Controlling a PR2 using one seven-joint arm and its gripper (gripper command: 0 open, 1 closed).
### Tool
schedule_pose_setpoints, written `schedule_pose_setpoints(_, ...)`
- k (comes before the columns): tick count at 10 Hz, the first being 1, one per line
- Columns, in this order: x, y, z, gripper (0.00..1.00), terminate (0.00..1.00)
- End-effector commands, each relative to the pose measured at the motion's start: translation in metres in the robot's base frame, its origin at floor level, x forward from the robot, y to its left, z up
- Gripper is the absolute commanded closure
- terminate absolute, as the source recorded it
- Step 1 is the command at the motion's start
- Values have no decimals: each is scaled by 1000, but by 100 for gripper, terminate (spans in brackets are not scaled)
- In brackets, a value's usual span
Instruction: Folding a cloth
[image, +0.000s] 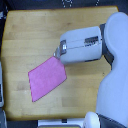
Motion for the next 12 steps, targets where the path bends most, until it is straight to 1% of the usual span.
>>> schedule_pose_setpoints(1, -6, 41, -26, 0, 0)
schedule_pose_setpoints(4, -22, 33, -56, 0, 0)
schedule_pose_setpoints(12, -27, 21, -83, 0, 0)
